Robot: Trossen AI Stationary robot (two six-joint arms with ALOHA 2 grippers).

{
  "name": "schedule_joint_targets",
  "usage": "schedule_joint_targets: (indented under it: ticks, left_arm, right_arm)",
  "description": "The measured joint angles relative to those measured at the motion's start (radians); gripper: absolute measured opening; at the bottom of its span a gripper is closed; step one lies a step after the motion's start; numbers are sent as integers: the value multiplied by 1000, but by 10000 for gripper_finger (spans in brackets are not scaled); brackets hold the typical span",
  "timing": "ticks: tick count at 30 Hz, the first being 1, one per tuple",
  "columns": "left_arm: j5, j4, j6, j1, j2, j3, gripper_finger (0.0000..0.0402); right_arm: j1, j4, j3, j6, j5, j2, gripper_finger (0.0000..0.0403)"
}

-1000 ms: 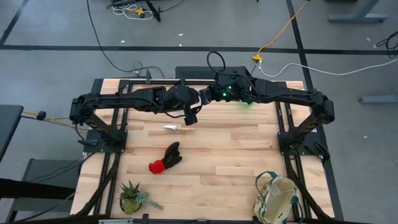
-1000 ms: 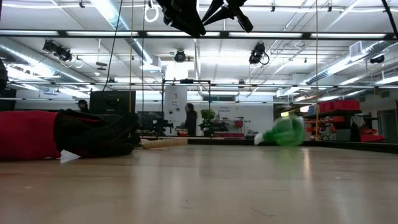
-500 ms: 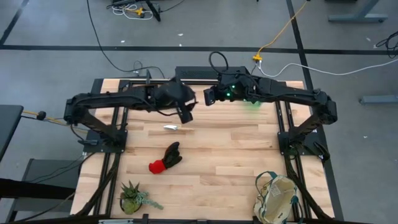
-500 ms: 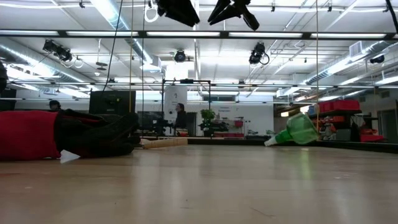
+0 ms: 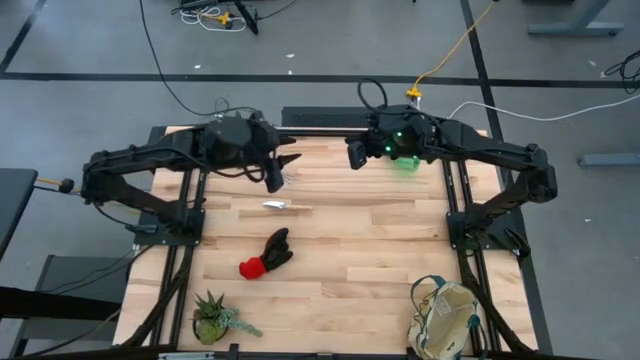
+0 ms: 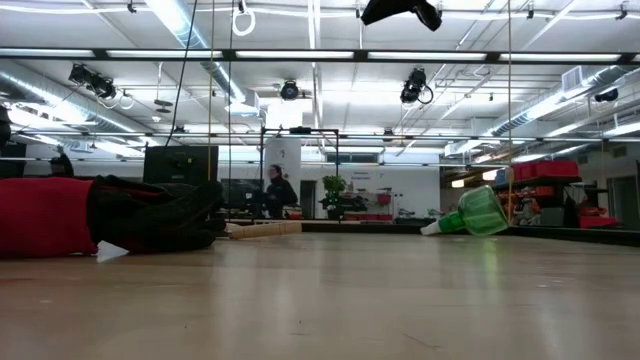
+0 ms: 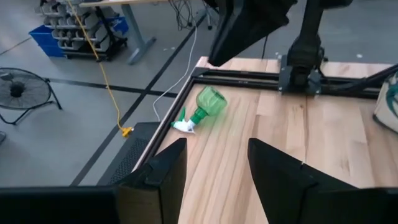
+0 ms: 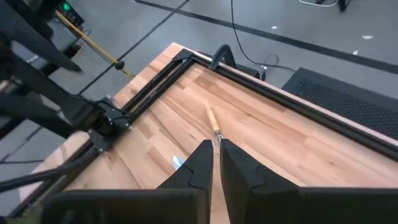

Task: Pick & Place Garden tools in Gardening bag
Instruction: Put the green spray bottle into the gardening bag

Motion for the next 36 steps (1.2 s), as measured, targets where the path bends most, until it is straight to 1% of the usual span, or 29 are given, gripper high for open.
schedule_joint_targets:
  ticks: [5, 8, 11, 18, 24, 30, 33, 36]
  left_arm:
    - [2, 1, -1, -1, -26, 0, 177]
    - [3, 1, -19, -1, -43, 0, 177]
    - [4, 2, -26, -1, -63, 0, 177]
    - [4, 5, -27, -1, -105, 1, 177]
    - [-5, 4, -28, -1, -118, 1, 177]
    - [-7, 6, -34, -1, -117, 1, 177]
    - [-7, 6, -54, -1, -117, 1, 177]
    - [-8, 6, -55, -1, -117, 1, 177]
  right_arm:
    - [0, -32, 0, -59, -4, -18, 34]
    - [0, -74, 0, -74, -23, -23, 45]
    - [0, -134, 0, -76, -36, -23, 71]
    - [-20, -265, 0, -135, -49, -23, 155]
    - [-93, -350, 0, -176, -160, -23, 215]
    - [-166, -389, 0, -311, -176, -23, 249]
    - [-201, -414, 0, -369, -176, -23, 256]
    - [-246, -437, 0, -394, -177, -23, 258]
